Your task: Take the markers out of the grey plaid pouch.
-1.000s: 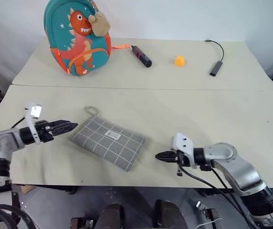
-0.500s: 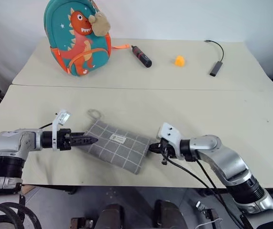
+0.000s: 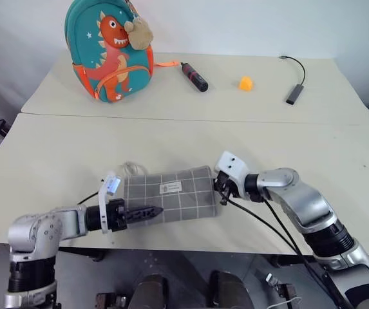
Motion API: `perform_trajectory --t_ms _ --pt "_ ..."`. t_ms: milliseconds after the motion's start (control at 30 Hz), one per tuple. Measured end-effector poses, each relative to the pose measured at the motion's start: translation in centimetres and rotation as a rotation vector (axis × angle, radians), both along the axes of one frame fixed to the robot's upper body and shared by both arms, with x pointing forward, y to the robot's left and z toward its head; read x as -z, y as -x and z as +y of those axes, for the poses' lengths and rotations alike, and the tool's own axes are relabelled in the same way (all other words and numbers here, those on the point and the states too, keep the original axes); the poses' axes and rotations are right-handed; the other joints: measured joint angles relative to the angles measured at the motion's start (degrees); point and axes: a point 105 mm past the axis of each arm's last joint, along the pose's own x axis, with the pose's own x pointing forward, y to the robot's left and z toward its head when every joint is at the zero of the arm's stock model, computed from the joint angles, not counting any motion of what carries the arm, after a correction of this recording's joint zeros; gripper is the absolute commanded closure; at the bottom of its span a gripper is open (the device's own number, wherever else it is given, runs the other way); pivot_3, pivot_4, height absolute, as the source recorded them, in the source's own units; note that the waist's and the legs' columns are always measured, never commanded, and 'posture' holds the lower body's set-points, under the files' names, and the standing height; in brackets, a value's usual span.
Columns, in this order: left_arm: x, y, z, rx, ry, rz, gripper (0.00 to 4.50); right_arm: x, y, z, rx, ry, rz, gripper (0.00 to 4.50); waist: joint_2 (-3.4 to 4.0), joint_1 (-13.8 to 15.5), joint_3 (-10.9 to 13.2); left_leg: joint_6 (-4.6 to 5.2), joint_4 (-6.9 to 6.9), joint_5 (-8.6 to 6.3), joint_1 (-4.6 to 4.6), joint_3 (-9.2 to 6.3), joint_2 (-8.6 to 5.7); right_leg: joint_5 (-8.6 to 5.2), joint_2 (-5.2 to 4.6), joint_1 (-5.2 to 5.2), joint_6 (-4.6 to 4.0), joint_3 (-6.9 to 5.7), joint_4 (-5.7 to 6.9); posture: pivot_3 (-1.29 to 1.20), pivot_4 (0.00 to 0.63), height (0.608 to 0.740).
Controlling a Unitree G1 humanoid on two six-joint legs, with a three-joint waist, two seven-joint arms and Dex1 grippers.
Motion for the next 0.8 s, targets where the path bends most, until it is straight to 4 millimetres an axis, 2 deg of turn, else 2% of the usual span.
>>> perform_trajectory --t_ms 100,200,267,367,467,533,667,800 --pt "0.0 0.3 0.1 -0.049 0.001 0.006 0.00 -0.4 -0.5 -1.4 0.022 -0.010 -0.023 4.48 0.00 0.00 0.00 0.00 0.01 0.00 -0.01 -0.08 0.00 0.00 0.00 0.00 0.00 0.00 0.00 0.00 0.150 0.740" --pt "0.0 0.5 1.4 -0.111 0.004 0.024 0.00 -1.7 -0.5 -3.1 0.013 -0.041 -0.073 4.48 0.00 -0.01 0.00 -0.02 -0.01 -0.01 -0.01 -0.07 0.02 0.00 0.03 0.00 0.00 -0.01 -0.05 0.00 0.150 0.740" --pt "-0.1 0.6 2.3 -0.145 0.001 0.030 0.00 -2.7 -0.6 -3.6 0.001 -0.075 -0.115 4.48 0.00 -0.32 0.00 -0.06 -0.01 -0.03 0.03 -0.02 0.08 0.00 0.11 0.00 0.00 0.02 -0.06 0.00 0.150 0.740" --pt "-0.1 0.6 2.8 -0.174 -0.002 0.038 0.00 -3.6 -0.3 -2.5 -0.061 -0.154 -0.142 4.48 0.00 -0.60 0.00 -0.10 0.02 -0.04 0.07 -0.02 0.16 -0.01 0.18 0.00 -0.01 0.05 -0.02 0.00 0.150 0.740" --pt "-0.2 0.6 3.3 -0.195 0.004 0.048 0.00 -3.1 1.3 1.2 -0.219 -0.223 -0.115 4.48 0.01 -0.91 0.00 -0.13 0.01 -0.05 0.07 -0.05 0.18 -0.02 0.19 0.00 -0.03 0.07 0.00 0.00 0.150 0.740" --pt "-0.2 0.4 4.0 -0.213 0.007 0.056 0.00 -2.1 2.2 2.8 -0.298 -0.216 -0.076 4.48 0.01 -0.90 0.00 -0.14 0.03 -0.06 0.06 -0.08 0.16 -0.03 0.19 -0.01 -0.06 0.06 0.02 0.00 0.150 0.740" --pt "-0.5 -0.2 5.6 -0.255 0.009 0.078 0.00 0.0 2.0 2.7 -0.310 -0.153 -0.033 4.48 0.01 -0.47 0.00 -0.13 0.07 -0.07 0.05 -0.11 0.12 -0.02 0.17 0.00 -0.08 0.05 0.02 0.00 0.150 0.740" --pt "-1.1 -1.0 7.0 -0.255 -0.041 0.106 0.00 0.3 1.6 2.8 -0.349 -0.086 -0.087 4.48 0.03 -0.53 -0.02 -0.15 0.04 -0.07 0.11 -0.10 0.14 -0.03 0.18 0.00 -0.11 0.07 0.05 0.00 0.150 0.740"
